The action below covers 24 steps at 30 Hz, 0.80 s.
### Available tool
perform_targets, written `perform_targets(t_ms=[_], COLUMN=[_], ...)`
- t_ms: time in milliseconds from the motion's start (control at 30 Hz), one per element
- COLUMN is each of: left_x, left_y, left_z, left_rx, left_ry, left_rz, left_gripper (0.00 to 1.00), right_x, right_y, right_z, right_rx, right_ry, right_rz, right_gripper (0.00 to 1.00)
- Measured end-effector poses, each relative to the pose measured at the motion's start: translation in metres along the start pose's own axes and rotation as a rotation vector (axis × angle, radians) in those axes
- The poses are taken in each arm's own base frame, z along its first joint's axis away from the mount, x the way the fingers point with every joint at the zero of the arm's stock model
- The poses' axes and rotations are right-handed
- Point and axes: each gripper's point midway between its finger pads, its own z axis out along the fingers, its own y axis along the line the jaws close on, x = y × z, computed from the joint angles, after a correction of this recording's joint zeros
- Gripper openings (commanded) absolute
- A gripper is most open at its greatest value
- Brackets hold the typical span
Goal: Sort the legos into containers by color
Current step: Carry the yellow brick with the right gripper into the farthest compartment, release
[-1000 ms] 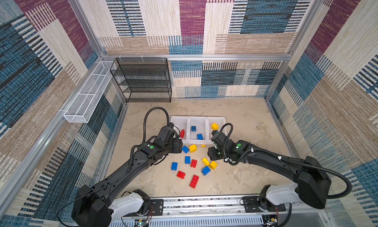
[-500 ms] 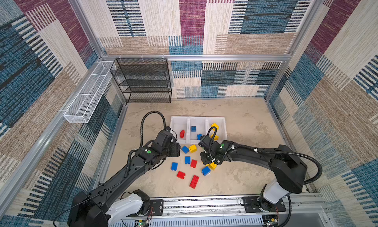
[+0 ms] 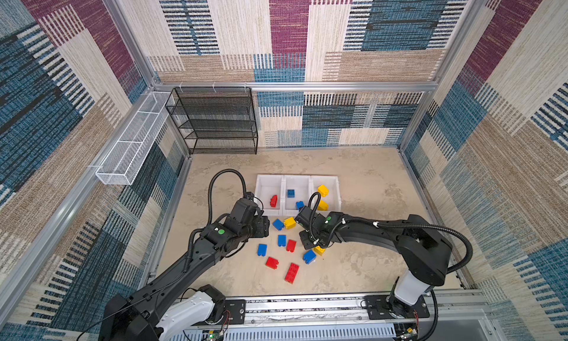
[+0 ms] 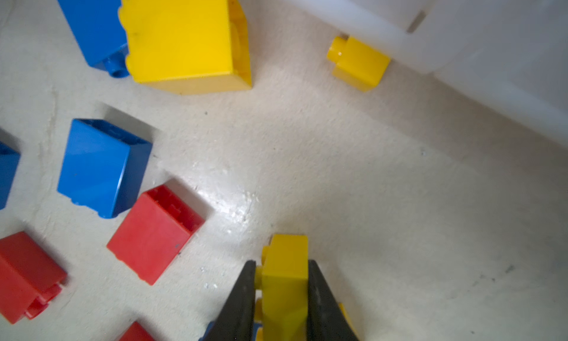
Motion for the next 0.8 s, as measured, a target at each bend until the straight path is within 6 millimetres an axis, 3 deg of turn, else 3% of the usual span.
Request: perform_targets(t_ms=[133,233,367,467,600,800], left_x=[0.001,0.001,0.003,0.007,0.012,0.018], left_y=[0.0,0.001,0.001,0.001,0.0,-0.002], left_z=[-0.001,-0.001,0.0,0.001,0.003,0.004], left_rx=[0.001,0.002,0.003,0.006,0.019,0.036], left_ry=[-0.002,-0.002,0.002,0.013,0.033,0.054], left_rz=[-0.006,-0.006,-0.006,-0.009,-0.013,-0.03], left_gripper=[0.72,0.71,0.72,0.72,0.72,0.72], right_x=[-0.019,-0.05,-0.1,-0.126,-0.137,-0.14], right_y=[-0.007,-0.023,-0.062,-0.098,-0.13,-0.15], right_z=[-0.011,-0.032,-0.069,-0.083,-0.078,-0.055], right_rx=[0.012,0.001,0.014,0.053,0.111,0.147], right_ry=[-0.041,-0.12,-0.261,-0.335,-0.342,-0.307], right_rz=[0.01,0.046,0.126,0.184,0.207,0.209], right_gripper=[0.25,0.25,0.26,0.26,0.26,0.28])
